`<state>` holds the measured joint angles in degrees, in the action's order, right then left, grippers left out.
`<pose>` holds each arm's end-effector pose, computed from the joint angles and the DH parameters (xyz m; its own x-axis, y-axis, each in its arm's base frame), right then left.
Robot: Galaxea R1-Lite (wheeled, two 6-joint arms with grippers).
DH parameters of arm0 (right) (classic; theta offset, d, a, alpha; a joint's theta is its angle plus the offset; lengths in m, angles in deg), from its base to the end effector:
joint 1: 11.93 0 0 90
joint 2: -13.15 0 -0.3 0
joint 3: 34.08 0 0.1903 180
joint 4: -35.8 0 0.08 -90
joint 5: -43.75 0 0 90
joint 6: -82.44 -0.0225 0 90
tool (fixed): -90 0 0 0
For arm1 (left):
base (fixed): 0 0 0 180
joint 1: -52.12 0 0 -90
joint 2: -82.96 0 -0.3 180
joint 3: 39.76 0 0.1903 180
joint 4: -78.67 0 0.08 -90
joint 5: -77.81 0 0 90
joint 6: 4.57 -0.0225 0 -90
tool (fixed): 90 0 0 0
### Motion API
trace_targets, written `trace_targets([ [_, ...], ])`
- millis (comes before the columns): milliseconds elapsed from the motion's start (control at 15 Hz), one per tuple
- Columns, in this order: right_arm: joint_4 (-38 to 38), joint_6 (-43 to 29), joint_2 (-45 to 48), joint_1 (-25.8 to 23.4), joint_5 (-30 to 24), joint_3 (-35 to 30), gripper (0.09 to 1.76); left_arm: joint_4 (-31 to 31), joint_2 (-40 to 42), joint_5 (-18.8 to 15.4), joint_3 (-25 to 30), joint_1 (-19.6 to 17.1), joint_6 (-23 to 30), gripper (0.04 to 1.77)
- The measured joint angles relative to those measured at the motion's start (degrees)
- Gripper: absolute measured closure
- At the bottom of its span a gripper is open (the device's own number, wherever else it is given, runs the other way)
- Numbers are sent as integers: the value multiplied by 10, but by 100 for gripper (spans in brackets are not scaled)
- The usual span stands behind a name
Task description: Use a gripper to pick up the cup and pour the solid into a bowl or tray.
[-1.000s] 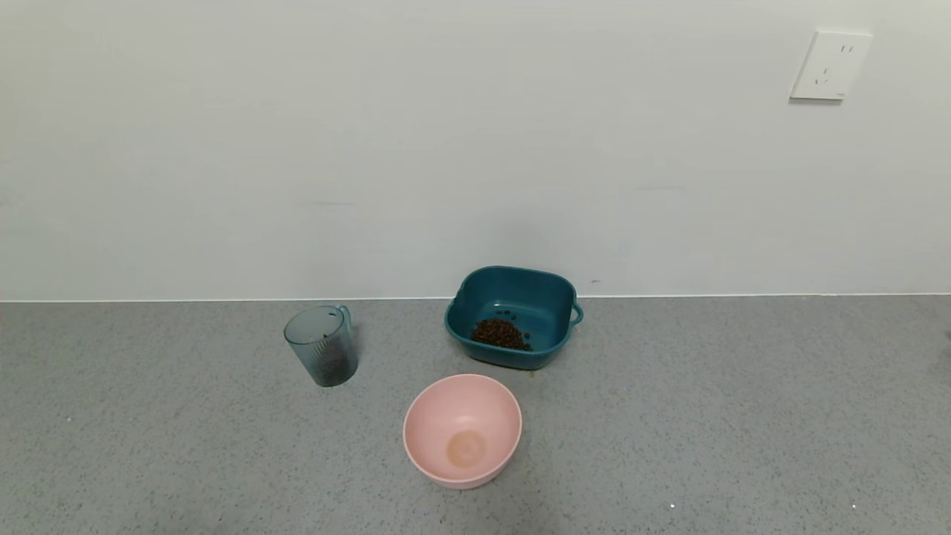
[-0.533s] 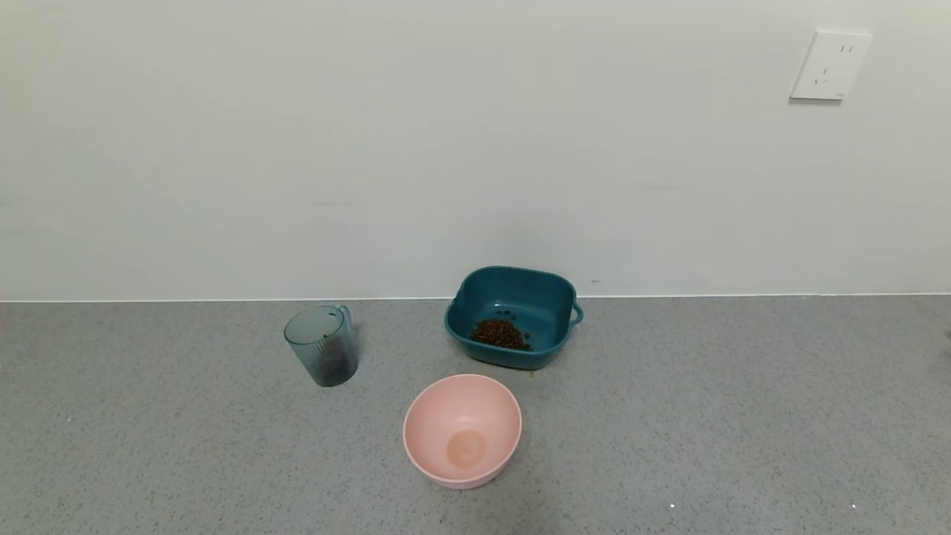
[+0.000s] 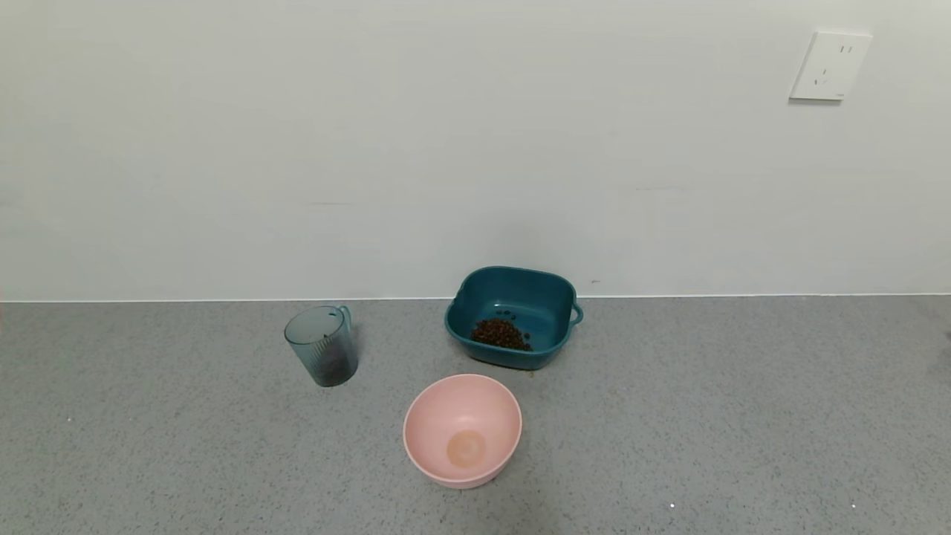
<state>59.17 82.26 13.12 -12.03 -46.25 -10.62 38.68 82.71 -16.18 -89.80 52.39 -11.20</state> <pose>-0.0229 0.0000 0.0759 1.0000 -0.0017 0.0010 0.0017 1.0000 0.0031 -0.0762 -0.0012 0.1641 0.9827 -0.0742 0.1698 0.0531 0.9907 0.1255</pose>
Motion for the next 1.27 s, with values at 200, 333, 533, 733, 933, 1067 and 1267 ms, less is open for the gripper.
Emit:
trace_targets([
  [200, 0, 0, 0, 0, 0, 0, 14, 131, 2, 5, 131, 0, 1, 9],
  [333, 0, 0, 0, 0, 0, 0, 14, 183, 3, 7, 200, 0, 2, 9],
  [533, 0, 0, 0, 0, 0, 0, 14, 202, 3, 11, 257, 0, 7, 9],
  [733, 0, 0, 0, 0, 0, 0, 14, 165, 3, 27, 265, 0, 31, 9],
  [933, 0, 0, 0, 0, 0, 0, 14, 165, 3, 31, 267, 0, 53, 9],
  [1067, 0, 0, 0, 0, 0, 0, 14, 166, 3, 32, 267, 0, 56, 9],
  [1267, 0, 0, 0, 0, 0, 0, 14, 166, 3, 32, 267, 0, 58, 9],
])
